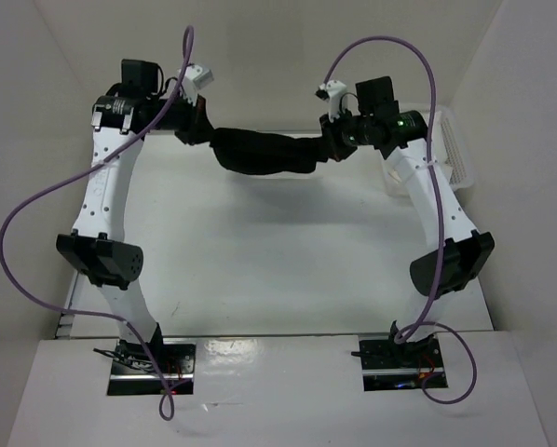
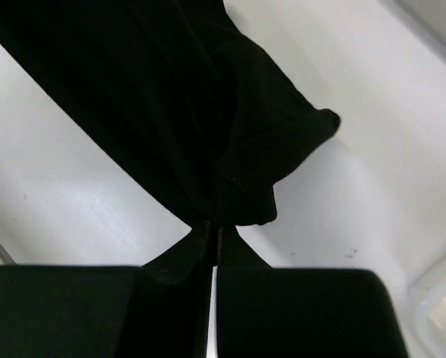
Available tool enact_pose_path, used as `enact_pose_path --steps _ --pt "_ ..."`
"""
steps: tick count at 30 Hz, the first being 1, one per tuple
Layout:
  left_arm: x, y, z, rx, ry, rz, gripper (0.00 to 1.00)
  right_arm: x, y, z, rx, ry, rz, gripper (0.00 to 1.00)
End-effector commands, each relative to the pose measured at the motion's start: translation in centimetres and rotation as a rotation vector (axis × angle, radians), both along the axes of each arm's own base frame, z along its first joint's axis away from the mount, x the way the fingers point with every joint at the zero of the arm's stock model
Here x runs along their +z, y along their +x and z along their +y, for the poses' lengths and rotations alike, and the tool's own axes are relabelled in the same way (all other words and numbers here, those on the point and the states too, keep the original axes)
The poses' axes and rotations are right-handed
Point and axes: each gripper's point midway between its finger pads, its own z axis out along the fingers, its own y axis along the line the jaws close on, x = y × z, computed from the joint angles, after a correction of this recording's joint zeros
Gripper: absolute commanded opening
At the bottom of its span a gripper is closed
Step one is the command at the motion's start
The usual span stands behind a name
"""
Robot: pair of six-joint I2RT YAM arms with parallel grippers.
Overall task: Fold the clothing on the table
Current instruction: Flatten the skirt out
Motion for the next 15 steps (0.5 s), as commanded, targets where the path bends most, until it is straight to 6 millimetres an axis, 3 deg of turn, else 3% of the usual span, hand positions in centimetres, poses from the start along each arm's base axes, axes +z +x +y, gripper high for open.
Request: enact_pose_path --steps 1,3,4,5,6,7,9,10,13,15 --pt "-5.1 -3.3 -0.3 -0.039 0.000 0.148 0.00 -3.7 -2.1 -1.4 0.001 -0.073 0.038 0.00" --pt "-8.9 -4.7 -0.3 -0.037 0.022 0.222 0.00 -6.4 -3.7 -1.4 0.023 -0.119 0.090 0.00" --pt "-9.8 -6.3 -0.5 -0.046 0.043 0.233 0.00 -9.4 -5.8 -1.6 0.047 -0.165 0.169 0.00" --pt "-11.6 -7.1 -0.2 -0.036 0.058 0.268 0.00 -10.8 -7.1 -1.5 0.063 -0.181 0.210 0.00" --pt "-15.5 -9.6 -0.1 -0.042 0.081 0.383 0.00 -12.1 -8.2 -1.5 0.085 -0.202 0.245 0.00" --pt "-15.9 -10.7 0.2 -0.043 0.093 0.378 0.01 -14.4 -10.5 -1.8 0.113 -0.238 0.318 0.00" --pt "-18.9 -13.6 0.7 -0.039 0.126 0.452 0.04 -16.2 -13.5 -0.7 0.195 -0.252 0.389 0.00" --pt "-19.7 -14.4 0.8 -0.045 0.133 0.470 0.05 -17.6 -15.4 -1.0 0.232 -0.277 0.457 0.00" --pt "-22.0 -17.7 1.2 -0.082 0.164 0.560 0.16 -19.2 -19.8 -0.5 0.366 -0.316 0.590 0.02" --pt "-21.1 -18.2 1.1 -0.089 0.148 0.530 0.26 -20.3 -21.9 0.2 0.466 -0.377 0.640 0.08"
